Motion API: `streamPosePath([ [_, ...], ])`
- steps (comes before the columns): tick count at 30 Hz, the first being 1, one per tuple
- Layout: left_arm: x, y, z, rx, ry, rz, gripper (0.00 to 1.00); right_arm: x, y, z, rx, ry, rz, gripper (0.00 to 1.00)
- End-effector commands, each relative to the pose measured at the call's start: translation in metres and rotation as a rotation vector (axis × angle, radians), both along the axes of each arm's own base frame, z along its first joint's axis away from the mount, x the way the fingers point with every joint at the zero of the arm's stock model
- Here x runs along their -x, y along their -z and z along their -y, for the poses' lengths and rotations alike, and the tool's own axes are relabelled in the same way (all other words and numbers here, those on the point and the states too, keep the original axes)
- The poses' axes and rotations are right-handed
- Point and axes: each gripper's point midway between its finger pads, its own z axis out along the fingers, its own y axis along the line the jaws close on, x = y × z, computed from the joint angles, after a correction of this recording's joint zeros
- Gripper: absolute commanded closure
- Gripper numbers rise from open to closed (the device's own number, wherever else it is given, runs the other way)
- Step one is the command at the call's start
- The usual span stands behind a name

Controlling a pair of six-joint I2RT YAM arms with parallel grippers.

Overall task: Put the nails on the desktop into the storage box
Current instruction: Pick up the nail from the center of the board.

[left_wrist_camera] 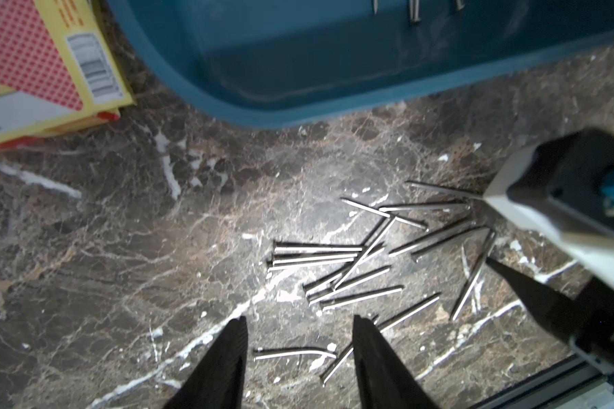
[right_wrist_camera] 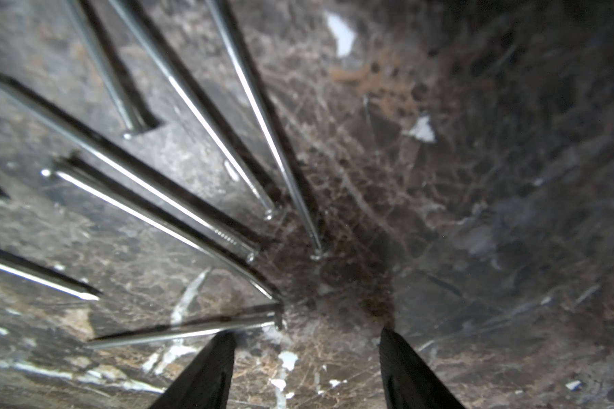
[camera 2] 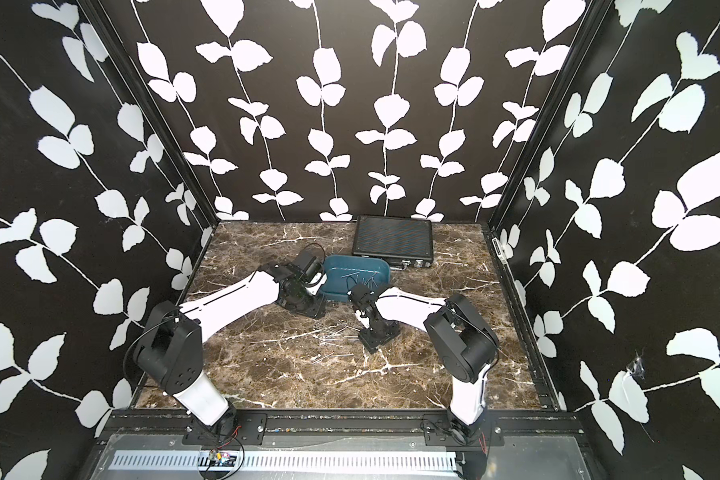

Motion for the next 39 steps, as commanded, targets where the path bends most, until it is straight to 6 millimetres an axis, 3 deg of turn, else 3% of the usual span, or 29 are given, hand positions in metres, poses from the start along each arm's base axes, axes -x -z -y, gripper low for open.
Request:
streamPosePath([
  [1,0.014,-0.018,0.004,0.068,0.042,0.036,0.50,-0.024,-0.018,-0.012,-0.132,0.089,0.081,0.32],
  [8,0.053,-0.011,0.059,0.134,0.221,0.027,0.51,-0.048,-0.051,0.016,-0.283,0.326,0.108,0.33],
  [14,0.069,0.007,0.095,0.157,0.246,-0.030,0.56,-0.064,-0.075,0.043,-0.329,0.483,0.142,0.33],
  [24,0.088,0.023,0.118,0.132,0.234,-0.071,0.57,-0.061,-0.078,0.048,-0.375,0.570,0.141,0.33],
  [32,0.099,0.036,0.150,0.109,0.264,-0.096,0.58,-0.063,-0.085,0.055,-0.385,0.563,0.147,0.33],
  [39,0.096,0.050,0.151,0.051,0.245,-0.114,0.59,-0.064,-0.090,0.058,-0.409,0.561,0.150,0.33],
])
